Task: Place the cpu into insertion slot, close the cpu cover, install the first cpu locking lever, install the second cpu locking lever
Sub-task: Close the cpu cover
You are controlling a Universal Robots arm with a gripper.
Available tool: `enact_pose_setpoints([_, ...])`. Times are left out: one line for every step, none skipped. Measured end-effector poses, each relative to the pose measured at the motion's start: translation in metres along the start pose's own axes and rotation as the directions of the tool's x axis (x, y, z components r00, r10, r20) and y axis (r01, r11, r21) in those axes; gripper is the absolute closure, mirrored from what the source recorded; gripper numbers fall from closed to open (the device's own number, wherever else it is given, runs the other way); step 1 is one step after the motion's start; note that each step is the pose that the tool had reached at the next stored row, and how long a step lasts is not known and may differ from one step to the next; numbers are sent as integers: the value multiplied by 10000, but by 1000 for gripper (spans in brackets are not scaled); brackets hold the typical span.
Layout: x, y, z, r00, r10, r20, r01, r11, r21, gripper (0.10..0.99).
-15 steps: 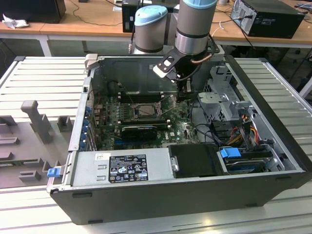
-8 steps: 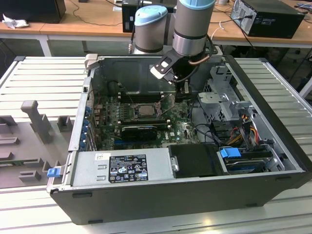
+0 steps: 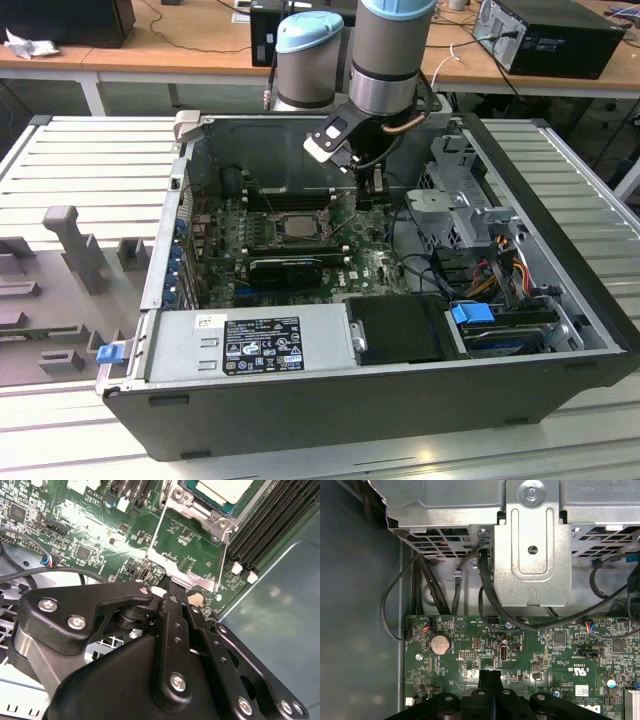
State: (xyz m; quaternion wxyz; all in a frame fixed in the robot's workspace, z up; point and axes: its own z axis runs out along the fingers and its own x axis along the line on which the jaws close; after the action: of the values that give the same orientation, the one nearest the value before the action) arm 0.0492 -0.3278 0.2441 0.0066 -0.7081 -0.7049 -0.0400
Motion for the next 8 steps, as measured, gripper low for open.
enact_pose_setpoints([0,-2,0,10000,1,-1,-1,10000,-1,980])
enact_pose_setpoints([0,-5,0,10000,1,-1,-1,10000,0,980])
enact_pose_setpoints([0,-6,1,10000,0,0,0,10000,0,980])
enact_pose_setpoints([0,-10,0,10000,2,0,-2,10000,0,980])
enact_pose_setpoints([0,-13,0,10000,3,0,-3,10000,0,980])
enact_pose_setpoints([0,-16,0,10000,2,0,-2,10000,0,980])
enact_pose_setpoints([0,-22,0,10000,3,0,-3,10000,0,980])
enact_pose_setpoints([0,-25,0,10000,2,0,-2,10000,0,980])
